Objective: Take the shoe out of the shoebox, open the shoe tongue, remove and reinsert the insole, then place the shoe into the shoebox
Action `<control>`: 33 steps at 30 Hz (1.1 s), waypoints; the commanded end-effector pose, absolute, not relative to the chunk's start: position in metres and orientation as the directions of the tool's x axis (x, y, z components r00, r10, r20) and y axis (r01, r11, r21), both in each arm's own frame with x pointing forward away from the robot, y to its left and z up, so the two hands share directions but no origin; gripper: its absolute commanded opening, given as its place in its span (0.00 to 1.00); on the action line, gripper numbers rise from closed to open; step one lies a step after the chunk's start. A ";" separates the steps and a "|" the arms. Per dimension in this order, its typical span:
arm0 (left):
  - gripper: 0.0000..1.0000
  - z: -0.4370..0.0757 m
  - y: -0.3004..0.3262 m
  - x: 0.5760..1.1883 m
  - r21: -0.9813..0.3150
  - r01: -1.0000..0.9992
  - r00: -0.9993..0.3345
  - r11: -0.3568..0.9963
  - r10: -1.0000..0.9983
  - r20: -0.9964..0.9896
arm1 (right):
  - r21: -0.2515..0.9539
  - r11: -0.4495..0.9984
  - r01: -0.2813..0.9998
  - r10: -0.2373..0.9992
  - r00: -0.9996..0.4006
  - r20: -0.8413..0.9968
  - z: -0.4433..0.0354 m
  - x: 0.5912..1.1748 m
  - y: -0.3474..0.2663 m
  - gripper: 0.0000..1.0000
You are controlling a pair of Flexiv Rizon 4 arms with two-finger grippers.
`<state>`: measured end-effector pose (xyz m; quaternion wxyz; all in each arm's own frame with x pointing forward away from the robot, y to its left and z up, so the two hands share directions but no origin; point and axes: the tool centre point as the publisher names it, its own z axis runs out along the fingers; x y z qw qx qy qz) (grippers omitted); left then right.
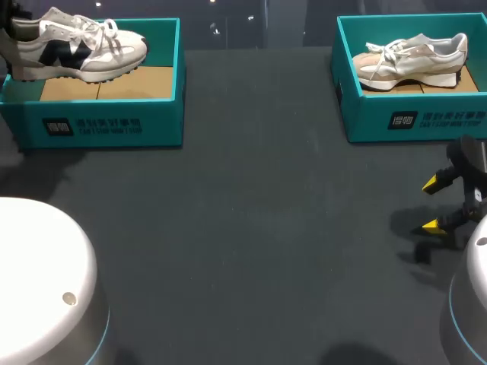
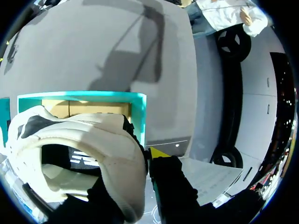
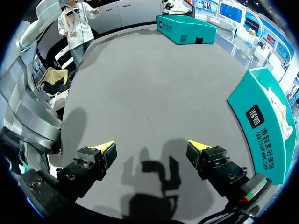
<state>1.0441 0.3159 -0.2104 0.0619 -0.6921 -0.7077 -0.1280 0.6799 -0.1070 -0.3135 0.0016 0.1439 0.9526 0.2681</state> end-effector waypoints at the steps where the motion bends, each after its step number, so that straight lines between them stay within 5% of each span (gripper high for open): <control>1: 0.00 -0.211 0.317 1.051 0.082 0.997 -0.025 0.003 0.964 0.266 | 0.510 0.816 0.273 0.277 -0.958 0.071 -0.313 0.678 -0.107 1.00; 15: 0.00 -0.250 0.307 1.063 0.085 0.994 -0.094 0.072 0.952 0.292 | 0.510 0.816 0.273 0.277 -0.958 0.071 -0.313 0.678 -0.107 1.00; 33: 0.00 -0.295 0.300 1.046 0.035 0.999 -0.020 0.010 0.954 0.298 | 0.510 0.816 0.273 0.277 -0.958 0.071 -0.313 0.678 -0.107 1.00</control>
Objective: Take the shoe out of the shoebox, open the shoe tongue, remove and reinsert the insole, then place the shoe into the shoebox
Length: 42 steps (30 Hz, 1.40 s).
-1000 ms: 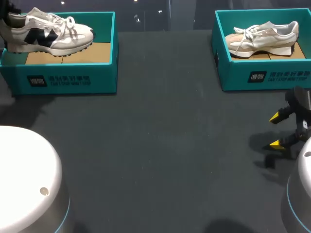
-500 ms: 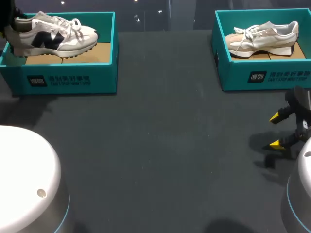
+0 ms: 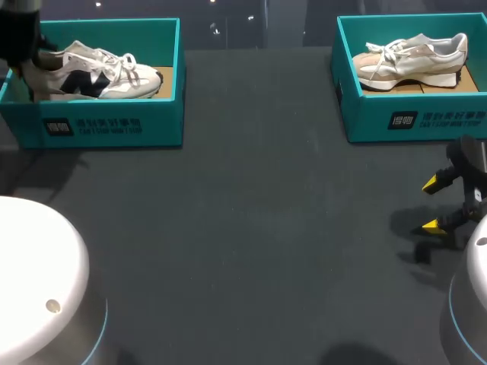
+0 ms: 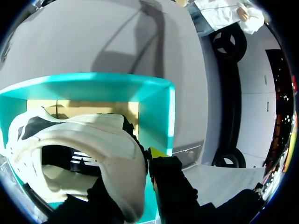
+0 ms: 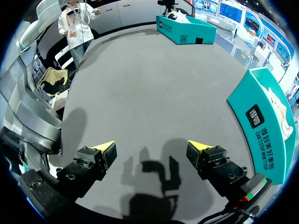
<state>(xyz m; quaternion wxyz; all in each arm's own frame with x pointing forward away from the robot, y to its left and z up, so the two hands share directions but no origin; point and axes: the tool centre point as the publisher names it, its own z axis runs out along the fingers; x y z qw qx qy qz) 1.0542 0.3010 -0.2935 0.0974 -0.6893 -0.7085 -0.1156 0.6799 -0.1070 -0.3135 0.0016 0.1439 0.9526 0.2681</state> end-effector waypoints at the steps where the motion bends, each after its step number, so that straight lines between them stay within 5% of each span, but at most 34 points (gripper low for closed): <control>1: 0.00 -0.297 0.299 1.044 0.033 0.999 -0.013 0.003 0.954 0.301 | 0.510 0.816 0.273 0.277 -0.958 0.071 -0.313 0.678 -0.107 1.00; 42: 0.00 -0.370 0.290 1.043 -0.042 0.999 0.036 -0.024 0.950 0.311 | 0.510 0.816 0.273 0.277 -0.958 0.071 -0.313 0.678 -0.107 1.00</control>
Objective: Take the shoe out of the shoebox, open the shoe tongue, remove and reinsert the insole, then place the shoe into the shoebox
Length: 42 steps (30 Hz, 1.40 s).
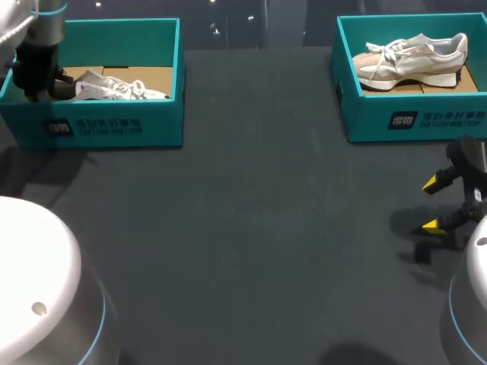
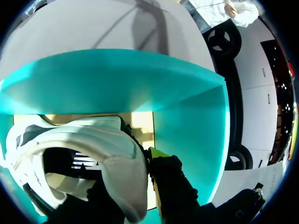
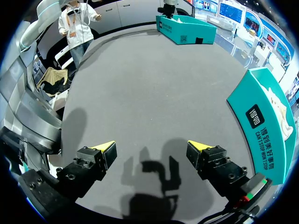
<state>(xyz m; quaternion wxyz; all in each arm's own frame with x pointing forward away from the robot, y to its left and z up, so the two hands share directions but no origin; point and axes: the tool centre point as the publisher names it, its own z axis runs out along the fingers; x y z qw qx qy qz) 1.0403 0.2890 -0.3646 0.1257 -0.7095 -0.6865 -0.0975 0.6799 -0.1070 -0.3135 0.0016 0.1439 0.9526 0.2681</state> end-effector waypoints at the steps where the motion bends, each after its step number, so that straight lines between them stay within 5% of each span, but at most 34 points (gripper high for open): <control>1: 0.00 -0.372 0.290 1.044 -0.041 0.999 0.035 -0.024 0.950 0.311 | 0.510 0.816 0.273 0.277 -0.958 0.071 -0.313 0.678 -0.107 1.00; 7: 0.12 -0.377 0.294 1.045 -0.034 0.999 0.026 -0.016 0.953 0.302 | 0.510 0.816 0.273 0.277 -0.958 0.071 -0.313 0.678 -0.107 1.00; 21: 0.75 -0.355 0.291 1.044 -0.006 1.000 0.010 -0.008 0.970 0.244 | 0.510 0.816 0.273 0.277 -0.958 0.071 -0.313 0.678 -0.107 1.00; 31: 1.00 -0.297 0.276 1.040 0.055 0.998 -0.016 0.007 0.986 0.164 | 0.510 0.816 0.273 0.277 -0.958 0.071 -0.313 0.678 -0.107 1.00; 42: 1.00 -0.220 0.281 1.018 0.048 0.998 -0.040 0.033 0.988 0.147 | 0.510 0.816 0.273 0.277 -0.958 0.071 -0.313 0.678 -0.107 1.00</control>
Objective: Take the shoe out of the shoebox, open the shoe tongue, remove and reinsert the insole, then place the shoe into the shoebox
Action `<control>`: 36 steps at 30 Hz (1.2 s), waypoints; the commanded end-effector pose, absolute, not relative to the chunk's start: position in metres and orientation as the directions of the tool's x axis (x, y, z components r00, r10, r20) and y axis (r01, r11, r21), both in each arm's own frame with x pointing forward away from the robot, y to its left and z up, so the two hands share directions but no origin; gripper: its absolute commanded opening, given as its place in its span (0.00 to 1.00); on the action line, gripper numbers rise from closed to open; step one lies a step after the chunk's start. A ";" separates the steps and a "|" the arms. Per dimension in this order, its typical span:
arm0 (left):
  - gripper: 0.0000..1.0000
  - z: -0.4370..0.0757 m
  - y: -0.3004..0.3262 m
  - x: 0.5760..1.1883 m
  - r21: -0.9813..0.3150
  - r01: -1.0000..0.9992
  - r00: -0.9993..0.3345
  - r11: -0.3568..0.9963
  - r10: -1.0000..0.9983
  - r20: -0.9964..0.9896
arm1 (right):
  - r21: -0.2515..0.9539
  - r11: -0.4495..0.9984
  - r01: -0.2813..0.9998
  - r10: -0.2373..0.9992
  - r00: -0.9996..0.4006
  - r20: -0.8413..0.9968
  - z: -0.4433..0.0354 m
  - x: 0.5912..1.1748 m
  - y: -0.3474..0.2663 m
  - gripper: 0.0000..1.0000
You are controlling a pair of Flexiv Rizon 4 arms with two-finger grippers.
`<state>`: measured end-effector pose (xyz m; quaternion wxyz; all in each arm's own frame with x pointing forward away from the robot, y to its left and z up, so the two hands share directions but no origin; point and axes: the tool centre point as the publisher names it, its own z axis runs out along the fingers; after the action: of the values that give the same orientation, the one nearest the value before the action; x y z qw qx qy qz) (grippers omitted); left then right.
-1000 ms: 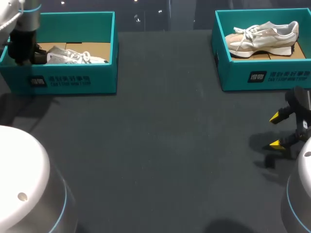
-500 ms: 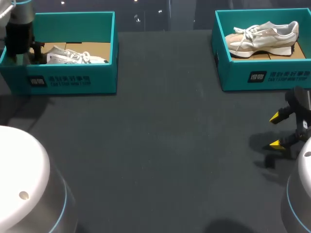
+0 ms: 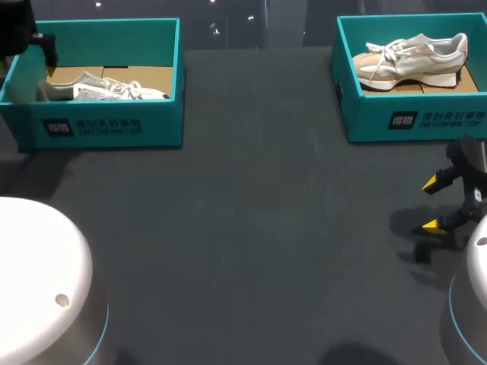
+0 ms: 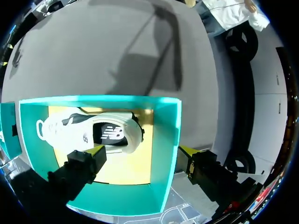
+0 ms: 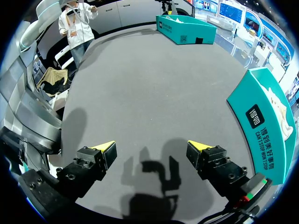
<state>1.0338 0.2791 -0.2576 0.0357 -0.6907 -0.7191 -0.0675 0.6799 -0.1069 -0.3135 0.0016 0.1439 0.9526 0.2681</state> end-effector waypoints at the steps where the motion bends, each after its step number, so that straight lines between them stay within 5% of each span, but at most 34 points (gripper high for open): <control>1: 1.00 -0.213 0.282 1.016 0.042 0.999 -0.033 0.027 0.989 0.143 | 0.510 0.816 0.273 0.277 -0.958 0.071 -0.313 0.678 -0.107 1.00; 10: 1.00 -0.169 0.288 0.998 0.010 1.000 -0.017 0.015 0.992 0.124 | 0.510 0.816 0.273 0.277 -0.958 0.071 -0.313 0.678 -0.107 1.00; 27: 1.00 -0.166 0.287 0.995 -0.010 1.000 -0.013 0.015 0.992 0.124 | 0.510 0.816 0.273 0.277 -0.958 0.071 -0.313 0.678 -0.107 1.00; 36: 1.00 -0.166 0.287 0.995 -0.010 1.000 -0.013 0.015 0.992 0.124 | 0.434 0.740 0.514 0.517 -0.847 0.122 -0.274 0.730 -0.118 1.00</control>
<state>0.9963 0.2872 -0.1661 0.0474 -0.7005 -0.7111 -0.0385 0.7161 -0.1215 -0.2850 0.0185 0.2583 0.9300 0.2610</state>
